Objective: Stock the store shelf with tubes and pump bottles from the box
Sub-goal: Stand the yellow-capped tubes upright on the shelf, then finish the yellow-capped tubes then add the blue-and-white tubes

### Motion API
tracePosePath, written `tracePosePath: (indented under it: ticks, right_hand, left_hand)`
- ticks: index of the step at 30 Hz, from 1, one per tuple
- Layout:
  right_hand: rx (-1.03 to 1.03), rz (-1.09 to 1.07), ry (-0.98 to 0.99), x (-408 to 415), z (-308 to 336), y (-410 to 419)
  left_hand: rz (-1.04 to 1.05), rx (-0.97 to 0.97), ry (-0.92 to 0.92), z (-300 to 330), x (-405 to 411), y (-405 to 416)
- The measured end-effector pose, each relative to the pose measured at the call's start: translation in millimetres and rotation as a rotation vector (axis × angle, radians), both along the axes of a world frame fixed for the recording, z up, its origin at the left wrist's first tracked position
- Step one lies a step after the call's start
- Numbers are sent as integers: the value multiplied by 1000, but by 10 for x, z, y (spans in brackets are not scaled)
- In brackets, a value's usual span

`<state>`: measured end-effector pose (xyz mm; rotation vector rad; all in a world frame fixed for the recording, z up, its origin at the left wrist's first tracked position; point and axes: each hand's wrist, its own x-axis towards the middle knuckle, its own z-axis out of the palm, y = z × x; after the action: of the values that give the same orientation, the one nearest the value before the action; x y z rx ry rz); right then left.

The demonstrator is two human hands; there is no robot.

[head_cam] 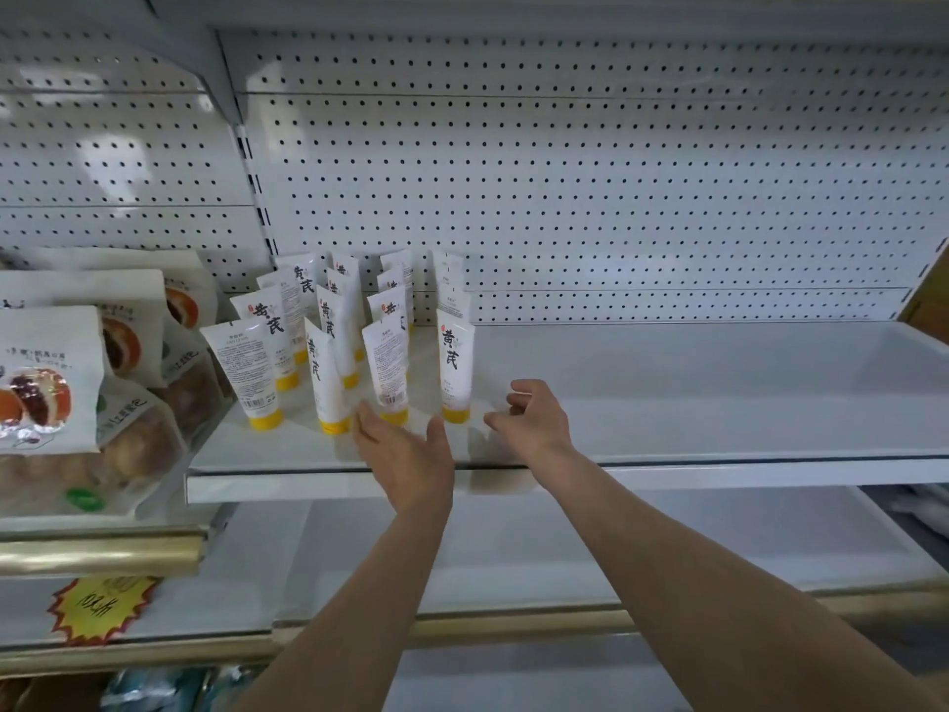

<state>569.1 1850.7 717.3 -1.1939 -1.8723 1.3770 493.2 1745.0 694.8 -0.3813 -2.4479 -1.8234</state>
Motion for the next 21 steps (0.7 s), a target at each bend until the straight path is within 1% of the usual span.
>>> tracePosePath:
  ticks: [2,5,8,10,12,14,17,21]
  right_hand:
    - [-10,-23,32,197,16,64]
    - [-24,-61,74,584,70,195]
    - [3,-128,111,1059,146,385]
    - [17,-189,144,1423,191,508]
    - [34,-251,169,1813,196,621]
    - [51,-300,172,2224,147,731]
    - [34,-365,115,2863,-32,886]
    - [-34,-478,29,3740,-420,1017]
  left_hand:
    - [8,62,13,-3,242,54]
    - [-59,126,21,46,665,204]
    - [-200,196,-18,136,1140,431]
    - [-302,213,-44,174,1481,607]
    - [-405,216,-107,170,1837,782]
    - [-500,199,-188,130,2192,966]
    - [-641,119,-264,4,2723,1250]
    - [-786,-29,-321,-278,3456,1511]
